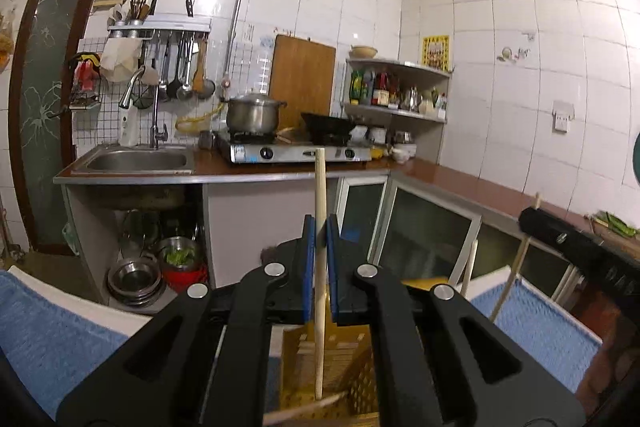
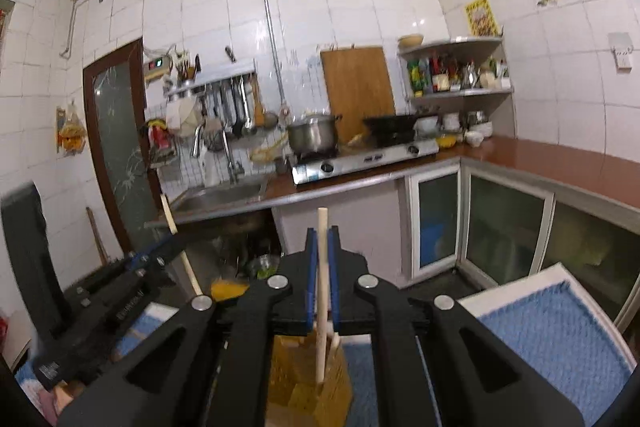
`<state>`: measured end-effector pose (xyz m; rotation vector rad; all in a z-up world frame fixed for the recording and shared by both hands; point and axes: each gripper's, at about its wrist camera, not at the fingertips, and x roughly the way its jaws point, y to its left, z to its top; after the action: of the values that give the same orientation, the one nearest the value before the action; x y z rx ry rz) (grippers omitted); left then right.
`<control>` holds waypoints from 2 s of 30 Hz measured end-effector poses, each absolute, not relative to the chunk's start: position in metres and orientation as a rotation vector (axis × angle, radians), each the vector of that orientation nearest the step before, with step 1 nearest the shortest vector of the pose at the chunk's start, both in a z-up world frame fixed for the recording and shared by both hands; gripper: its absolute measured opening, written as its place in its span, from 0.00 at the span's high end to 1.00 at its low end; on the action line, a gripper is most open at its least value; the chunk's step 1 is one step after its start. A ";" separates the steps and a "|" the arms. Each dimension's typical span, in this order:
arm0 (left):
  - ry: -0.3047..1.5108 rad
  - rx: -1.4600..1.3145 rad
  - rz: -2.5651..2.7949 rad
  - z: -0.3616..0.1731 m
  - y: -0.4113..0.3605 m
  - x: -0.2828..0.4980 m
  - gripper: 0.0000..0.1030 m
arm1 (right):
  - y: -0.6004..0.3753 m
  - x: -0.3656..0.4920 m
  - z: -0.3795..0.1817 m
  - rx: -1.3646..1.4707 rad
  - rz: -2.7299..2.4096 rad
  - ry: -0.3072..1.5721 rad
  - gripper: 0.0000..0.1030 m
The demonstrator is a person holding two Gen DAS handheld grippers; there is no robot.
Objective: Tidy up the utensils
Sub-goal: 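Open both grippers to drop the chopsticks into the holder, then lower both open grippers toward the remaining utensils on the blanket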
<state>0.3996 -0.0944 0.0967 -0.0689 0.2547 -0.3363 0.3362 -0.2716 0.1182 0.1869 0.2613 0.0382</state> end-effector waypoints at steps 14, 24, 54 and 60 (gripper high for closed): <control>0.409 -0.086 -0.267 0.106 -0.056 0.379 0.24 | -0.280 0.333 0.095 0.243 0.052 0.392 0.73; 0.565 -0.151 -0.204 0.119 0.004 0.334 0.05 | -0.264 0.286 0.106 0.207 -0.012 0.461 0.41; 0.855 -0.112 -0.134 -0.042 -0.003 0.308 0.06 | -0.216 0.265 -0.045 0.076 -0.101 0.806 0.42; 0.884 -0.136 -0.164 -0.050 -0.007 0.312 0.37 | -0.210 0.270 -0.052 0.098 -0.071 0.860 0.60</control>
<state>0.3125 -0.0068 -0.0500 -0.1363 0.8839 -0.1638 0.2698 -0.2101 -0.0522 0.0985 0.8595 -0.0711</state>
